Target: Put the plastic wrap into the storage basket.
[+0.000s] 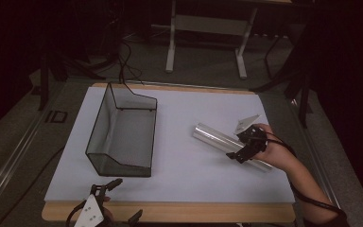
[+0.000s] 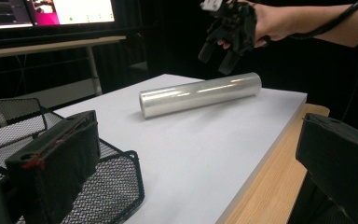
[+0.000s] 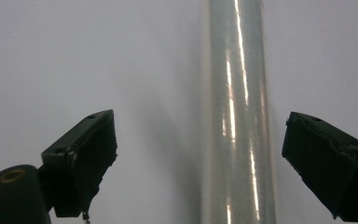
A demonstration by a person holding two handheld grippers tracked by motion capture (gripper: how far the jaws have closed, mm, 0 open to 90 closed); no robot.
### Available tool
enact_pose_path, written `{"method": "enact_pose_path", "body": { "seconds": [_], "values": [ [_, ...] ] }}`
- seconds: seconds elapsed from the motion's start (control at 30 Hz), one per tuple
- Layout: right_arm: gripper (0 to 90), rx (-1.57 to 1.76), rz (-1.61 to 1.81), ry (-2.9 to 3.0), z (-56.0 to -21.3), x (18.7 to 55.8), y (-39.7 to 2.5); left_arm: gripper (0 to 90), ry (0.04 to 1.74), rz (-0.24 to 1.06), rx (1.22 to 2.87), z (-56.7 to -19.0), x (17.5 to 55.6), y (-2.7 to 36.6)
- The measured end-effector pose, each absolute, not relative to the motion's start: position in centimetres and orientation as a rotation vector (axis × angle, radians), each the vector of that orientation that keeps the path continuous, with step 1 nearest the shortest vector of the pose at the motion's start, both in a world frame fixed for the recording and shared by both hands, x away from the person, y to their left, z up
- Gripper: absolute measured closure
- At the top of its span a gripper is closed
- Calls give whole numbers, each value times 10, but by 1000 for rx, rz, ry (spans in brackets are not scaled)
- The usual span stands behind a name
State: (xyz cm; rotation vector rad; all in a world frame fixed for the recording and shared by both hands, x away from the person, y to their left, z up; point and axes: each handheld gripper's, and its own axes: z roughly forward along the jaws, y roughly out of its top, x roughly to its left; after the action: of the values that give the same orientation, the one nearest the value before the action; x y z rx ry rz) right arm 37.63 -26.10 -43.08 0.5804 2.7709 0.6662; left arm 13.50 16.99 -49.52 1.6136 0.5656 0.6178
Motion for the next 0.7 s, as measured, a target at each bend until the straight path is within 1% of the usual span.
{"method": "enact_pose_path", "body": {
  "seconds": [0.07,0.37,0.7],
  "values": [
    [127,602,636,2792,-436,382,-259,2,565,616,1617,-495,135,170],
    [134,596,505,2826,-450,405,-250,3,568,615,1619,-496,135,170],
    [192,589,359,2896,-466,428,-235,3,568,612,1619,-496,135,171]
  ]
}}
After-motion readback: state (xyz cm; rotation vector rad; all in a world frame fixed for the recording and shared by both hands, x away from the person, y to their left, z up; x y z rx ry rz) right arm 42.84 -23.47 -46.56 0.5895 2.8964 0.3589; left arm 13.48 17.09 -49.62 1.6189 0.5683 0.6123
